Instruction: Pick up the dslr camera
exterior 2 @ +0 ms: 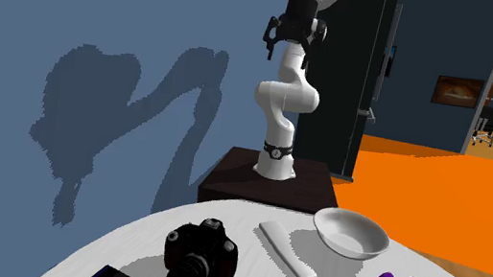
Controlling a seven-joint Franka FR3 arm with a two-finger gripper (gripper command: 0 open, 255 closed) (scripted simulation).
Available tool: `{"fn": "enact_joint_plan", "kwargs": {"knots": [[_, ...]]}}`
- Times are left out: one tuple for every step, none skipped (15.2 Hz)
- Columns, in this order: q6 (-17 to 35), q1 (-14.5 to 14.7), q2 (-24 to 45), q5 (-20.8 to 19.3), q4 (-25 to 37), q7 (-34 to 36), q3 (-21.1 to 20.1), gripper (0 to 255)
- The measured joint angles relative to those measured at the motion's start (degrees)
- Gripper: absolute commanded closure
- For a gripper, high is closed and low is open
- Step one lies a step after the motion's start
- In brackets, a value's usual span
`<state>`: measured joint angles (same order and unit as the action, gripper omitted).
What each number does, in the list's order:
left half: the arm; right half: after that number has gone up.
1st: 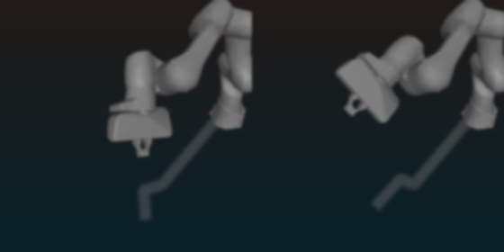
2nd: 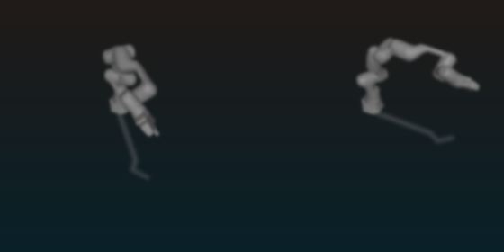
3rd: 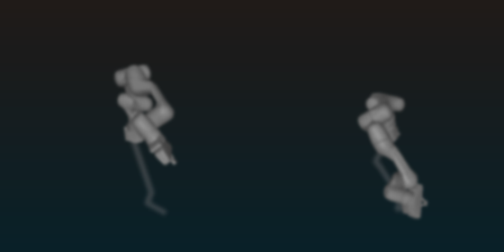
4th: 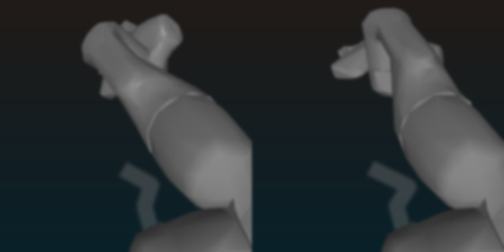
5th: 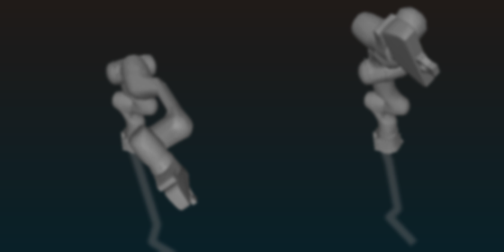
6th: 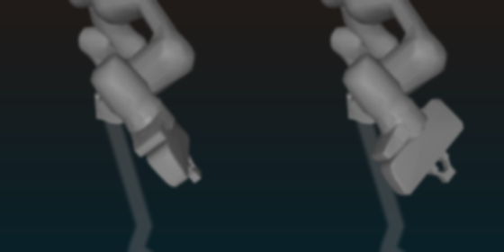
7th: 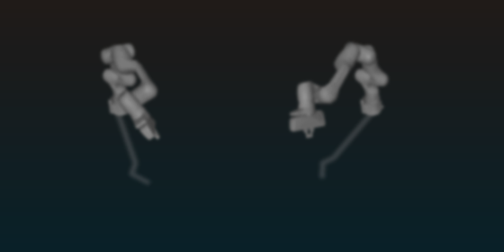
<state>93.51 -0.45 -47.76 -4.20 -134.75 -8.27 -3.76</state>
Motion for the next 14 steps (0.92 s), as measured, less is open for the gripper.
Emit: {"fn": "enact_joint_plan", "kwargs": {"knots": [[0.0,0.0,0.0,0.0,0.0,0.0,0.0,0],[1.1,-0.1,0.5,0.0,-0.5,0.3,0.0,0],[2.5,-0.2,1.4,0.1,-1.1,0.8,-0.2,0],[4.1,-0.4,2.4,0.0,-1.6,1.1,-0.2,0],[6.1,-0.7,4.0,-0.2,-2.0,1.2,0.1,0],[7.8,-0.9,5.4,-0.3,-2.2,1.5,0.1,0],[10.0,-1.2,6.3,-0.5,-3.6,1.7,0.3,0],[11.9,-1.4,7.7,-0.6,-4.0,2.2,0.2,0],[13.9,-1.8,9.3,-0.8,-4.3,2.4,0.5,0],[15.9,-2.0,10.7,-0.9,-4.8,2.7,0.5,0],[18.0,-2.2,12.5,-1.0,-5.1,3.3,0.4,0],[19.9,-2.5,14.7,-1.2,-4.7,3.7,0.4,0],[22.0,-2.8,16.7,-1.4,-4.7,4.1,0.5,0],[23.9,-3.1,18.6,-1.6,-4.7,4.4,0.6,0]]}}
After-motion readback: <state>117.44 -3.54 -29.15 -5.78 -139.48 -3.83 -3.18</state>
